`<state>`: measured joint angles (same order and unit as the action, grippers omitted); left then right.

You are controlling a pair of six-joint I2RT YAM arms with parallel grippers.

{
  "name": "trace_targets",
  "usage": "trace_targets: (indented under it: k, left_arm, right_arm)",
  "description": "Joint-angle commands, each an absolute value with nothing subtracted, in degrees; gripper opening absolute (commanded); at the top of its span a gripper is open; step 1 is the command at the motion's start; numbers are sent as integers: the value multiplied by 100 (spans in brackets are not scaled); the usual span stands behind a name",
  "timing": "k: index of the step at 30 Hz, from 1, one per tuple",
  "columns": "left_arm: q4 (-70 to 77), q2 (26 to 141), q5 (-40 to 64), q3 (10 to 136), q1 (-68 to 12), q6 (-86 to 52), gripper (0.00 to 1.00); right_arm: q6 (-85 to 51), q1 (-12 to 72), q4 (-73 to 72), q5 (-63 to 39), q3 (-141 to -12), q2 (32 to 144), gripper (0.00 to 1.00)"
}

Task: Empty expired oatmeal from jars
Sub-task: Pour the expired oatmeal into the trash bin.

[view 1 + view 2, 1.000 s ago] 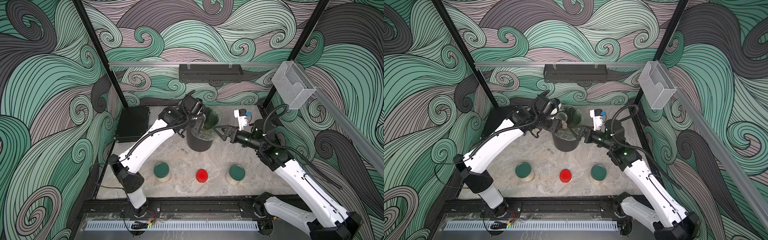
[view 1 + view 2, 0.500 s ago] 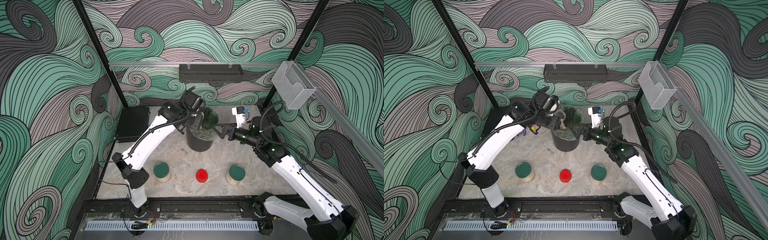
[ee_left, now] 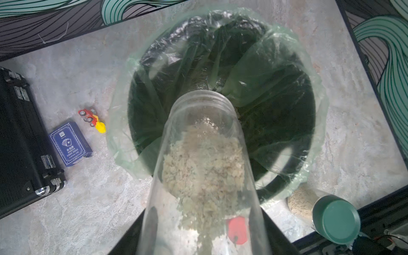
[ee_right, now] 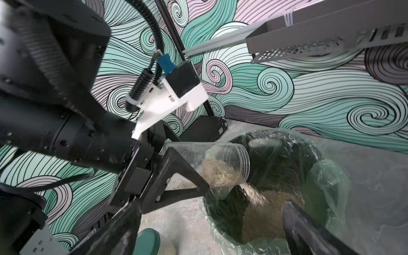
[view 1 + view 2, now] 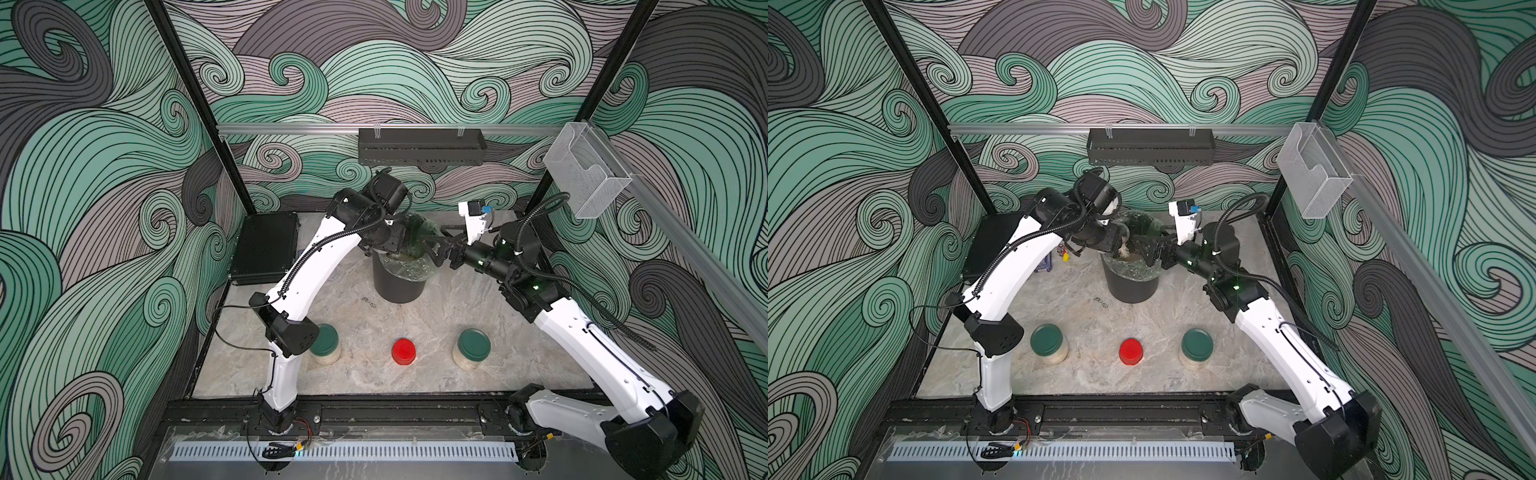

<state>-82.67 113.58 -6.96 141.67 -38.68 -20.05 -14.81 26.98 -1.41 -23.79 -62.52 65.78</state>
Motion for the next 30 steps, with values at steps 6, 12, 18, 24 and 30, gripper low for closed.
trace_targets:
  k: [6,12,18,24,30]
  left_arm:
    - [-8358,11323,70,14393,-3700,-1951,0]
    - [-8227,11253,244,14387,-3700,-1679,0]
    - [-8173,11232,421,14396,-3700,-1503,0]
    - [-8087,11138,440,14384,-3670,-1401,0]
    - [-7994,11091,646,14392,-3633,-1342,0]
  right_arm:
    - [1636,2672,-469,-3265,-5955,6389,99]
    - [3483,2664,-760,-3590,-5770,6471,99]
    - [4592,2541,-563,-3906,-6065,7001,99]
    - [5066,2498,-396,-3949,-6502,7488,99]
    - [5259,2496,-392,-3922,-6833,7850,98]
